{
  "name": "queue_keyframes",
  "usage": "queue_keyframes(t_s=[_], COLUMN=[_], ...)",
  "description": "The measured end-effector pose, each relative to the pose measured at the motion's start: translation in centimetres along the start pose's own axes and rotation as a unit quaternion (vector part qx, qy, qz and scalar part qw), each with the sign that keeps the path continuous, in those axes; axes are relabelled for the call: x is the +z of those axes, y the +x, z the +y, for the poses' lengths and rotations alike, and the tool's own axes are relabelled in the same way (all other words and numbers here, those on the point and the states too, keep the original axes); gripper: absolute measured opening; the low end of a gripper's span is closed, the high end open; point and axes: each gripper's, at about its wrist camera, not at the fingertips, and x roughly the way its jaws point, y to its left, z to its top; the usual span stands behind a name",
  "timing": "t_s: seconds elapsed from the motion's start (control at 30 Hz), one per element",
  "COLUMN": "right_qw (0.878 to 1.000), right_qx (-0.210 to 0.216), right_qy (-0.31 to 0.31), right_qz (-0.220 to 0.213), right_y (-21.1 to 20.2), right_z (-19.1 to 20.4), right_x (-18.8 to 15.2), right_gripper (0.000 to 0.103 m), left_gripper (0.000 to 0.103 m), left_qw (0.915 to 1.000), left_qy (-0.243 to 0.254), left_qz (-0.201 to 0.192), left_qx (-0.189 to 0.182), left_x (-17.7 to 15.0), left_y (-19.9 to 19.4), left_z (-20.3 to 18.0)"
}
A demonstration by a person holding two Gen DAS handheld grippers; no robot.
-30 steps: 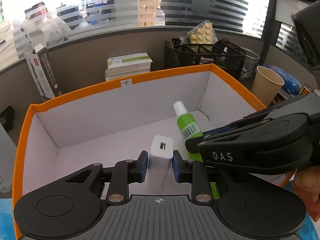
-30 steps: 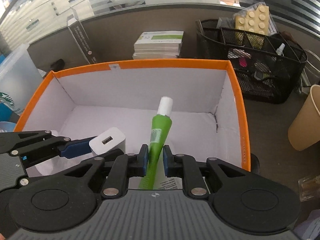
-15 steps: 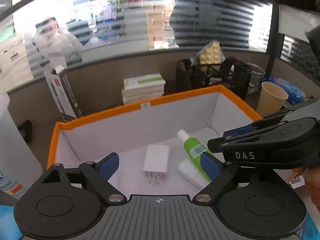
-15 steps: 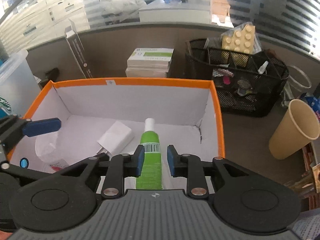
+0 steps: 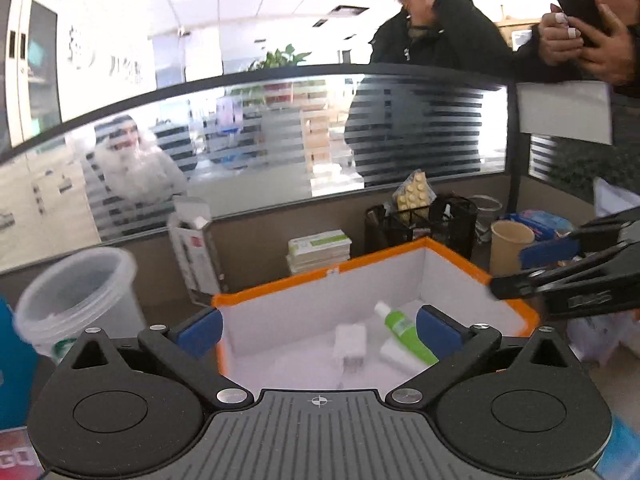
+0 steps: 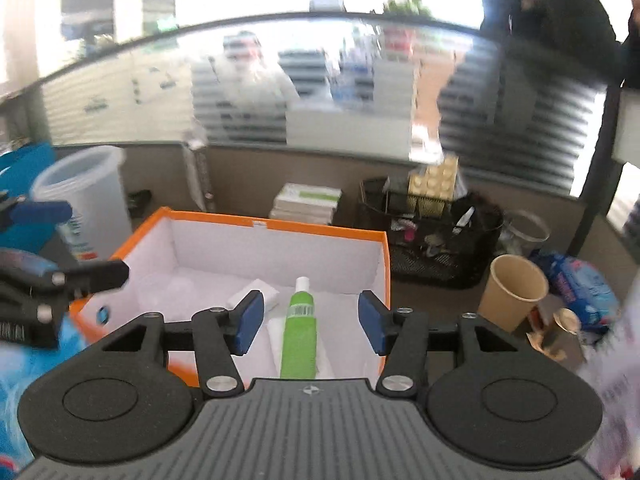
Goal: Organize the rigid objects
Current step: 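Withdraw both tools from the box toward the tape roll and small tube, then grasp the black tape roll with the left tool while the right tool grasps the small white-green tube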
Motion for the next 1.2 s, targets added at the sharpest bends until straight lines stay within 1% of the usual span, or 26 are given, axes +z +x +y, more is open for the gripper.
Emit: queue_keyframes(t_s=[0.03, 0.1, 0.2, 0.37, 0.5, 0.63, 0.73, 0.8, 0.9, 1.0, 1.03, 1.07, 1.2], right_qw=[1.000, 1.000, 1.000, 0.999, 0.997, 0.994, 0.992, 0.992, 0.994, 0.995, 0.996, 0.996, 0.997], right_qx=[0.003, 0.000, -0.011, -0.029, -0.056, -0.092, -0.105, -0.102, -0.083, -0.069, -0.063, -0.057, -0.066], right_qy=[-0.005, -0.005, 0.004, 0.001, -0.002, -0.016, -0.022, -0.016, 0.000, 0.014, 0.021, 0.026, 0.017], right_qz=[-0.007, -0.008, 0.011, 0.043, 0.053, 0.057, 0.068, 0.076, 0.068, 0.064, 0.063, 0.061, 0.048], right_y=[-1.1, -2.2, -2.3, -1.5, -1.4, -1.7, -1.6, -1.5, -1.8, -1.8, -1.8, -1.8, -2.0], right_z=[0.3, 0.5, 0.8, 1.9, 1.7, 1.3, 0.7, 0.4, -0.1, -0.5, -0.6, -0.6, 0.3], right_x=[-1.1, -3.1, -6.3, -10.7, -13.2, -15.3, -16.6, -17.4, -17.7, -17.8, -17.9, -17.9, -18.3], right_gripper=[0.057, 0.058, 0.056, 0.051, 0.051, 0.051, 0.051, 0.048, 0.041, 0.035, 0.029, 0.025, 0.022], left_gripper=[0.103, 0.103, 0.103, 0.103, 0.103, 0.103, 0.103, 0.103, 0.103, 0.103, 0.103, 0.103, 0.103], left_qw=[1.0000, 0.9999, 0.9996, 0.9986, 0.9971, 0.9962, 0.9958, 0.9955, 0.9953, 0.9952, 0.9952, 0.9951, 0.9937], left_qy=[0.004, 0.011, 0.011, 0.013, 0.018, 0.024, 0.037, 0.033, 0.025, 0.029, 0.031, 0.033, 0.045], left_qz=[0.000, 0.006, 0.025, 0.051, 0.074, 0.083, 0.084, 0.089, 0.094, 0.093, 0.092, 0.092, 0.101], left_qx=[-0.002, -0.003, 0.001, -0.004, -0.007, -0.009, 0.000, -0.001, -0.005, -0.008, -0.011, -0.014, -0.014], left_x=[-0.8, -2.5, -4.5, -7.2, -9.3, -11.1, -11.9, -12.4, -12.9, -13.2, -13.3, -13.5, -14.2], left_y=[-0.7, -1.5, -1.6, -1.4, -0.8, -0.7, -0.4, 0.0, 0.1, 0.0, -0.1, -0.1, 0.5], left_z=[0.2, 0.5, 0.8, 0.7, 0.5, 0.3, -0.2, -0.1, -0.1, -0.2, -0.3, -0.4, -1.0])
